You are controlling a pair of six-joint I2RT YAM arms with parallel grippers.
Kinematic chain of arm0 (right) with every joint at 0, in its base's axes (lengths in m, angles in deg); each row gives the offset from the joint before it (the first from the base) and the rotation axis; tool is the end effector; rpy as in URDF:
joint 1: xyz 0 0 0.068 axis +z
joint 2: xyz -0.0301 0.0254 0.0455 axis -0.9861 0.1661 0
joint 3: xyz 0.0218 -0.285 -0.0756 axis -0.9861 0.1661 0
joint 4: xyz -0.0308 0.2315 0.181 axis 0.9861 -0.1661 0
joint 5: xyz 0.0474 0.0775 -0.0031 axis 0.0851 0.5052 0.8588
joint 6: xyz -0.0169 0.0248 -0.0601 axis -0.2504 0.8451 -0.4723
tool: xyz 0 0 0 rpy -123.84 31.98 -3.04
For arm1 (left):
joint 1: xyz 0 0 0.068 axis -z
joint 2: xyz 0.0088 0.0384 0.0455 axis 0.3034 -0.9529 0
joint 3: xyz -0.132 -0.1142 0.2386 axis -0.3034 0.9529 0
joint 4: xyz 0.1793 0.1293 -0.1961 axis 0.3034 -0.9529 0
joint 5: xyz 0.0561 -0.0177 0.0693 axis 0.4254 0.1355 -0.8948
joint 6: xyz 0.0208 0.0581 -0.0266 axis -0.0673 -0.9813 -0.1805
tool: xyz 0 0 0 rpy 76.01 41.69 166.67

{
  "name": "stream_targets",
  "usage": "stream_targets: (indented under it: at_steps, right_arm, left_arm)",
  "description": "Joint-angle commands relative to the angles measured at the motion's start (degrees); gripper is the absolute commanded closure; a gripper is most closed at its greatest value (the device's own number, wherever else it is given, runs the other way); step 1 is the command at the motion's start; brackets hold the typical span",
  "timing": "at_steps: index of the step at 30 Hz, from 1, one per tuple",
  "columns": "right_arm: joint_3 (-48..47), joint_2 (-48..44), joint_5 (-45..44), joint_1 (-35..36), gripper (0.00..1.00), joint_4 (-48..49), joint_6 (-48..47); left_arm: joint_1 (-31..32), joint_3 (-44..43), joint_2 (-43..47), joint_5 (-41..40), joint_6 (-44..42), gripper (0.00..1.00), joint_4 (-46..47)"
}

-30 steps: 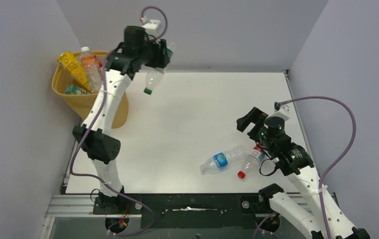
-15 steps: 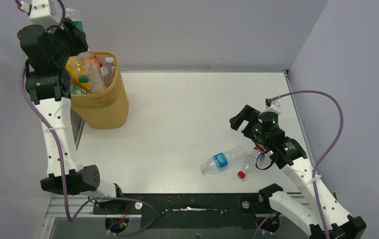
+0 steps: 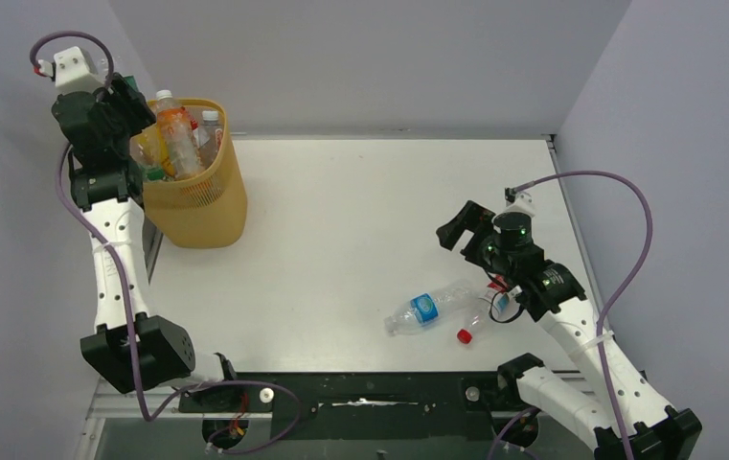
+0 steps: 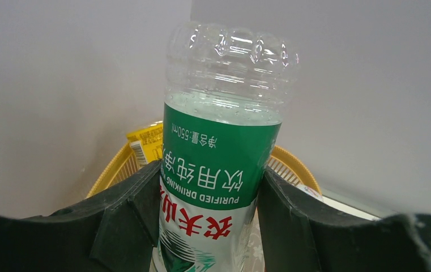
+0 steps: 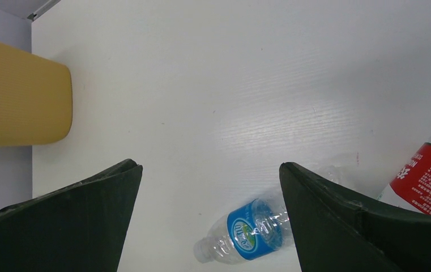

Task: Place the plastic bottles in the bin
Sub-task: Place the plastic bottle in the trash bin.

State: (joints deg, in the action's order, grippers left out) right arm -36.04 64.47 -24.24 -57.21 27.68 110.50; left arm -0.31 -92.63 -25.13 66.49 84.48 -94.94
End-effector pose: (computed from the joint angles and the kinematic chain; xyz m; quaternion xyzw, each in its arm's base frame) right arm 0.2058 0.0869 0.3174 0.1666 0.8567 0.2625 0.4116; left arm 0.3475 0.1125 0.5146 -0.1853 0.6883 0.0314 0.7006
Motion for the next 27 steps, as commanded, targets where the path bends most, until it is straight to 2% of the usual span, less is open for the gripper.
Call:
stream_targets:
  at_steps: [1,8,12,23,25,27]
  right_arm:
    - [0.6,-1.1,0.2,-0.3,0.02,2.9,0.3]
    - [0.7,-1.1,0.2,-0.3,0.02,2.8,0.2]
    - [1.0,-0.9,0.5,-0.3,0.02,3.1,0.3]
    - [1.4,-0.3,1.0,-0.3,0.02,4.1,0.2]
    - [1.4,-0.4,1.0,-0.4,0.02,4.2,0.2]
    - [1.3,-0.4,1.0,-0.3,0.02,4.2,0.2]
  left_arm:
    - [-0.3,4.6,3.6,-0.9,2.4,0.53,14.8]
    - [-0.3,9.3,4.3,0.6,3.6,0.51,18.4]
    - [-0.5,11.0,5.1,0.7,3.6,0.45,18.2]
    - [-0.6,14.7,6.1,0.7,4.9,0.43,16.1]
    - [-0.7,14.8,5.9,0.5,5.0,0.38,15.4]
    - [-0.6,14.5,5.9,0.3,5.1,0.30,14.5]
